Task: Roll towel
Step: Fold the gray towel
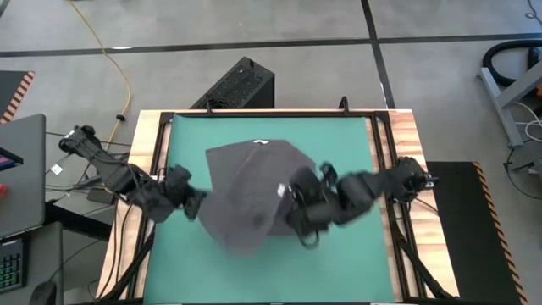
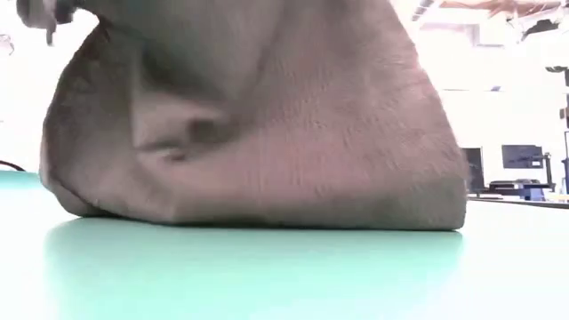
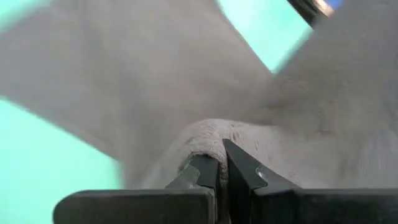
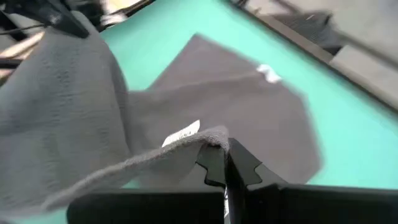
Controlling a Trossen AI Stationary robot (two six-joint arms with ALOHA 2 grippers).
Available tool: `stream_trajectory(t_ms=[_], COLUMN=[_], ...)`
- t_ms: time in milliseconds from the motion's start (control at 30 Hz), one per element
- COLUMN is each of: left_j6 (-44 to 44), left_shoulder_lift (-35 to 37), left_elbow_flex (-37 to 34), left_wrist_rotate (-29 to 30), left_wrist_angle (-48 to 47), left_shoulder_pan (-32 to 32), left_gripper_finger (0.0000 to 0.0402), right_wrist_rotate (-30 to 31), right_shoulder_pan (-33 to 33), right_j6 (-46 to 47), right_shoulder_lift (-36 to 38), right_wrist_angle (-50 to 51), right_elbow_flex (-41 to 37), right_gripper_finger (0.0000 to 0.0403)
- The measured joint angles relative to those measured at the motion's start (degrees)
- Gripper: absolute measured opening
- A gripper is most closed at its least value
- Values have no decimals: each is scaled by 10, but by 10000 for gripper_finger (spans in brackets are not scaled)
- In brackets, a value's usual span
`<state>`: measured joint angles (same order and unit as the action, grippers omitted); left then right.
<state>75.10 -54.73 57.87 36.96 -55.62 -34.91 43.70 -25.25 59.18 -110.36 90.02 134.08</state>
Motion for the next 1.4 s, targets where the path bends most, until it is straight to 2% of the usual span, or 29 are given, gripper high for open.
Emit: stream_trajectory(t_ms=[100,200,467,633,800,900,1000,1067,1133,1200,1267,1400], left_j6=[-10,-45,-127,-193,-268,-325,-433,-525,-614,-699,-793,-972], left_shoulder_lift=[17,19,-22,-73,-89,-87,-80,-80,-85,-92,-107,-151], left_elbow_flex=[0,0,0,0,3,49,130,187,245,300,347,426], left_wrist_rotate=[24,4,-37,-93,-166,-175,-138,-91,-38,-20,-56,-182], left_wrist_angle=[-34,-39,-34,-2,75,82,67,68,74,102,147,254], left_shoulder_pan=[45,90,178,215,230,246,286,321,365,424,489,617], left_gripper_finger=[0,0,0,0,0,0,0,0,0,0,0,0], right_wrist_rotate=[-11,-38,-102,-93,-57,-11,59,110,136,142,142,145], right_shoulder_pan=[58,110,203,213,181,174,202,232,269,311,351,412], right_j6=[-71,-128,-170,-172,-173,-187,-221,-266,-334,-421,-516,-748], right_shoulder_lift=[2,2,2,6,39,78,122,147,167,182,193,202], right_wrist_angle=[0,1,0,0,0,-1,-2,-20,-60,-125,-213,-440], right_elbow_flex=[0,-11,-116,-180,-164,-142,-115,-97,-78,-58,-38,-5], right_gripper_finger=[9,9,9,9,9,9,9,9,9,9,9,9])
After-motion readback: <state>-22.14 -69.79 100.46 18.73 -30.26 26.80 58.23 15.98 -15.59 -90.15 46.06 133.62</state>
